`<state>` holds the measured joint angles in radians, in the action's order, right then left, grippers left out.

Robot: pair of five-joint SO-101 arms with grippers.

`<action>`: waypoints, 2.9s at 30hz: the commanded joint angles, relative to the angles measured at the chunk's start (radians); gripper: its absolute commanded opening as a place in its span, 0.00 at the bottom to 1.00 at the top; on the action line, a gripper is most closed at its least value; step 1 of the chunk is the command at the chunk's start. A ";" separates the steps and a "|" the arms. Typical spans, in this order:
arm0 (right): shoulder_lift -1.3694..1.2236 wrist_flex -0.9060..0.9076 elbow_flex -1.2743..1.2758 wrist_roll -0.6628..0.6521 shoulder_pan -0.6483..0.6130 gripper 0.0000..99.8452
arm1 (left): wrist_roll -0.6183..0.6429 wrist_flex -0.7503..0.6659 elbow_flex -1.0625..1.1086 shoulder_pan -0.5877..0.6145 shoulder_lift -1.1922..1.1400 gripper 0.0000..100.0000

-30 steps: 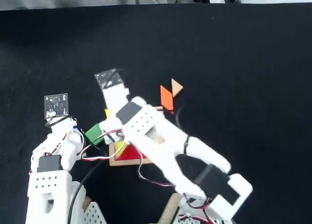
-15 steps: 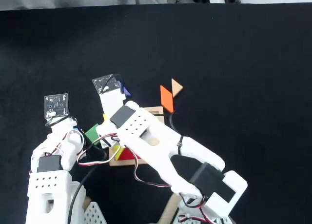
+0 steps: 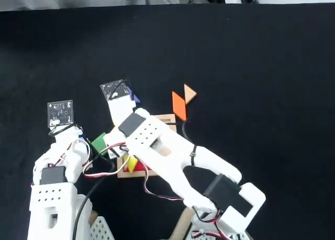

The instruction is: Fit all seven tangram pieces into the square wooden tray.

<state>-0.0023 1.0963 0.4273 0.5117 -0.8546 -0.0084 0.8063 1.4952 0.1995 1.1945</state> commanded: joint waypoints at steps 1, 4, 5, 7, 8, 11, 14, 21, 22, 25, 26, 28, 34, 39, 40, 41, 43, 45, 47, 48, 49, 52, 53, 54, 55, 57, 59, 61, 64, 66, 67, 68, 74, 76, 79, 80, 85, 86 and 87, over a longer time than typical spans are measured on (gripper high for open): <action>0.005 -0.012 -0.005 0.011 -0.006 0.37 | 0.008 -0.014 -0.008 0.001 0.009 0.03; 0.015 -0.003 -0.012 -0.037 0.014 0.37 | 0.008 -0.014 -0.008 0.001 0.009 0.03; 0.016 -0.002 -0.013 -0.072 0.040 0.35 | 0.008 -0.014 -0.008 0.001 0.009 0.03; 0.028 0.012 -0.018 -0.138 0.114 0.28 | 0.008 -0.014 -0.008 0.001 0.009 0.03; 0.038 0.041 -0.022 -0.158 0.158 0.23 | 0.008 -0.014 -0.008 0.001 0.009 0.03; 0.054 0.107 -0.050 -0.212 0.267 0.03 | 0.008 -0.014 -0.008 0.001 0.009 0.03; 0.065 0.146 -0.045 -0.345 0.319 0.04 | 0.008 -0.014 -0.008 0.001 0.009 0.03; 0.038 0.146 0.030 -0.635 0.221 0.01 | 0.008 -0.012 -0.008 0.001 0.011 0.03; 0.036 0.144 0.033 -0.634 0.210 0.01 | 0.008 -0.012 -0.008 0.001 0.011 0.03; 0.013 0.144 0.042 -0.637 0.184 0.01 | 0.008 -0.012 -0.008 0.001 0.011 0.03; -0.001 0.144 0.042 -0.638 0.170 0.01 | 0.008 -0.012 -0.008 0.001 0.011 0.03; -0.038 0.143 0.038 -0.637 0.143 0.01 | 0.008 -0.012 -0.008 0.001 0.011 0.03; -0.120 0.115 0.012 -0.635 0.094 0.01 | 0.008 -0.012 -0.008 0.001 0.011 0.03; -0.122 0.109 -0.001 -0.634 0.092 0.01 | 0.008 -0.012 -0.008 0.001 0.011 0.03; -0.122 0.107 -0.001 -0.620 0.092 0.01 | 0.008 -0.012 -0.008 0.001 0.011 0.03; -0.122 0.106 -0.002 -0.595 0.092 0.01 | 0.008 -0.012 -0.008 0.001 0.011 0.03; -0.122 0.098 -0.002 -0.557 0.092 0.01 | 0.008 -0.012 -0.008 0.001 0.011 0.03; -0.122 0.109 -0.018 -0.542 0.091 0.01 | 0.008 -0.012 -0.008 0.001 0.011 0.03; -0.120 0.124 -0.035 -0.539 0.091 0.01 | 0.008 -0.012 -0.008 0.001 0.011 0.03; -0.120 0.130 -0.041 -0.539 0.091 0.01 | 0.008 -0.012 -0.008 0.001 0.011 0.03; -0.120 0.137 -0.048 -0.537 0.091 0.01 | 0.008 -0.012 -0.008 0.001 0.011 0.03; -0.120 0.129 -0.056 -0.535 0.091 0.01 | 0.008 -0.014 -0.008 0.001 0.011 0.03; -0.120 0.129 -0.058 -0.535 0.091 0.01 | 0.008 -0.014 -0.008 0.001 0.011 0.03; -0.120 0.123 -0.059 -0.534 0.091 0.01 | 0.008 -0.014 -0.008 0.001 0.011 0.03; -0.120 0.118 -0.062 -0.519 0.091 0.01 | 0.008 -0.014 -0.008 0.001 0.011 0.03; -0.120 0.110 -0.064 -0.491 0.092 0.01 | 0.008 -0.014 -0.008 0.001 0.011 0.03; -0.120 0.112 -0.073 -0.476 0.092 0.01 | 0.008 -0.014 -0.008 0.001 0.011 0.03; -0.120 0.117 -0.082 -0.474 0.092 0.01 | 0.008 -0.014 -0.008 0.001 0.011 0.03; -0.091 0.121 -0.076 -0.474 0.092 0.01 | 0.008 -0.014 -0.008 0.001 0.011 0.03; -0.041 0.166 -0.079 -0.482 0.092 0.01 | 0.008 -0.014 -0.008 0.001 0.011 0.03; -0.002 0.189 -0.079 -0.483 0.092 0.01 | 0.008 -0.014 -0.008 0.001 0.011 0.03; 0.041 0.204 -0.077 -0.486 0.095 0.01 | 0.008 -0.014 -0.008 0.001 0.011 0.03; 0.222 0.025 0.048 -0.555 0.097 0.01 | 0.008 -0.014 -0.008 0.001 0.011 0.03; 0.222 -0.144 0.111 -0.532 0.097 0.01 | 0.008 -0.014 -0.008 0.001 0.011 0.03; 0.191 -0.327 0.180 -0.535 0.092 0.01 | 0.008 -0.014 -0.008 0.001 0.011 0.03; 0.173 -0.345 0.180 -0.546 0.089 0.01 | 0.008 -0.014 -0.008 0.001 0.011 0.03; 0.058 -0.341 0.094 -0.588 0.058 0.01 | 0.009 -0.008 -0.015 0.018 0.011 0.03; 0.038 -0.342 0.077 -0.597 0.055 0.01 | 0.009 -0.008 -0.019 0.036 0.011 0.03; 0.018 -0.342 0.059 -0.609 0.048 0.01 | 0.011 -0.008 -0.021 0.053 0.011 0.03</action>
<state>0.0591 0.7756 0.5915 -0.0591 -0.7841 -0.0084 0.8063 1.4952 0.2010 1.1945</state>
